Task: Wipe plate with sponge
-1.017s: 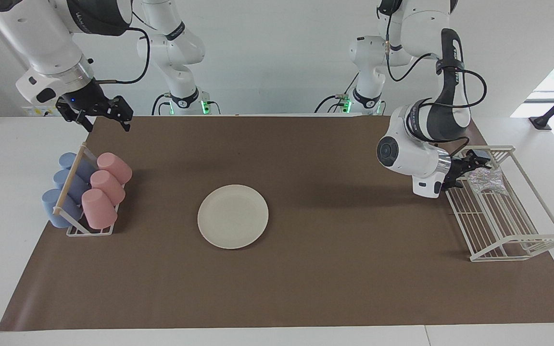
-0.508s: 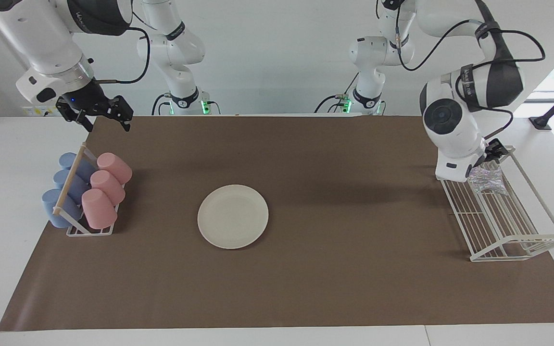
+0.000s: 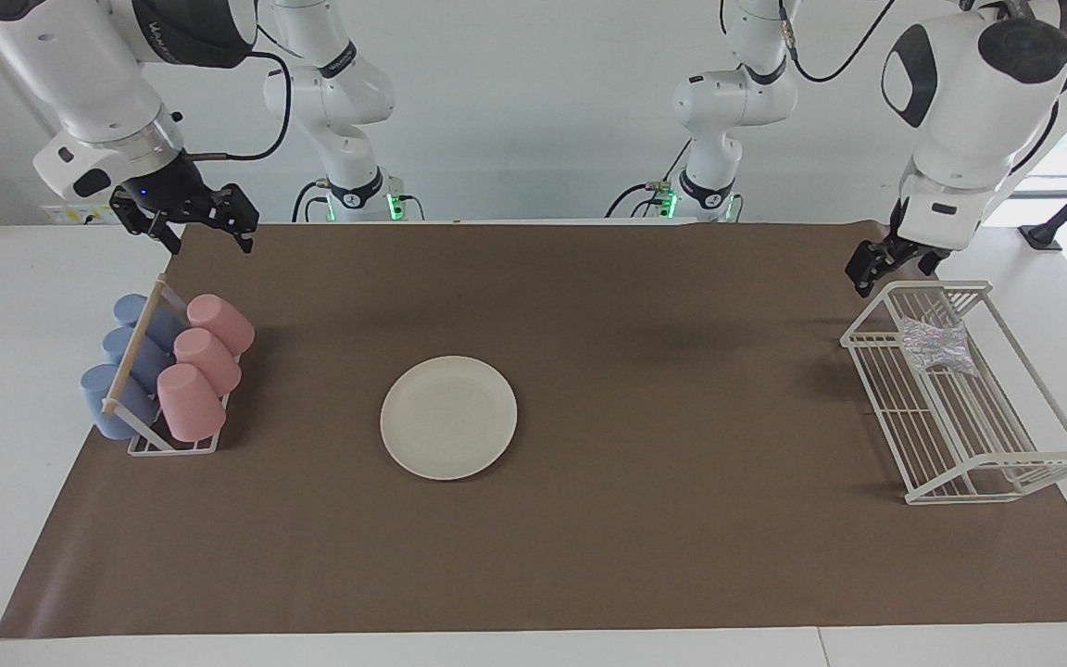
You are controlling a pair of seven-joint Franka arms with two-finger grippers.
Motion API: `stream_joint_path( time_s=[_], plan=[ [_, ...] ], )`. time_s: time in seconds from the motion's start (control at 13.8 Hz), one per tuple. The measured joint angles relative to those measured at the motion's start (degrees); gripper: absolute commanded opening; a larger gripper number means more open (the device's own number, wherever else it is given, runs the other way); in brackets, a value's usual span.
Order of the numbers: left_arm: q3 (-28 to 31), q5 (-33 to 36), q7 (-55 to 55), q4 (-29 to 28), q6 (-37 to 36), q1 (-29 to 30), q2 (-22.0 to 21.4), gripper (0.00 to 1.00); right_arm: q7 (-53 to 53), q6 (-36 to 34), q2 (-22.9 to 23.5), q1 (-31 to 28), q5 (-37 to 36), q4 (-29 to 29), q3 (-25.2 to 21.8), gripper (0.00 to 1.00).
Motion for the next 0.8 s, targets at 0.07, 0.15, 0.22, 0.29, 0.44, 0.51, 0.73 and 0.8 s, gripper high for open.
stream_joint_path(
  time_s=[0.07,0.15,0.22,0.29,0.44,0.51,0.73,0.8],
  plan=[
    [-0.1,-2.8,0.0,0.0,-0.7,0.0,-1.2,1.0,0.0,0.0,0.0,0.0,0.0,0.0,0.0,1.0],
    [-0.1,-5.6,0.0,-0.1,-1.4,0.0,-2.1,1.0,0.0,0.0,0.0,0.0,0.0,0.0,0.0,1.0],
    [-0.1,-7.8,0.0,-0.2,-1.8,-0.1,-2.7,1.0,0.0,0.0,0.0,0.0,0.0,0.0,0.0,1.0],
    [-0.2,-9.0,0.0,-0.4,-1.9,-0.4,-2.9,1.0,0.0,0.0,0.0,0.0,0.0,0.0,0.0,1.0],
    [-0.2,-9.5,0.0,-0.6,-2.0,-1.9,-2.9,1.0,0.0,0.0,0.0,0.0,0.0,0.0,0.0,1.0],
    [-0.1,-9.5,0.0,-0.7,-2.0,-2.5,-2.9,1.0,0.0,0.0,0.0,0.0,0.0,0.0,0.0,1.0],
    [0.5,-7.9,1.4,-0.4,-2.0,-2.9,-2.8,1.0,0.0,0.0,0.0,0.0,0.0,0.0,0.0,1.0],
    [0.7,-7.3,1.9,0.0,-2.0,-3.2,-2.7,1.0,0.0,0.1,0.0,0.0,0.0,0.0,0.0,1.0]
  ],
)
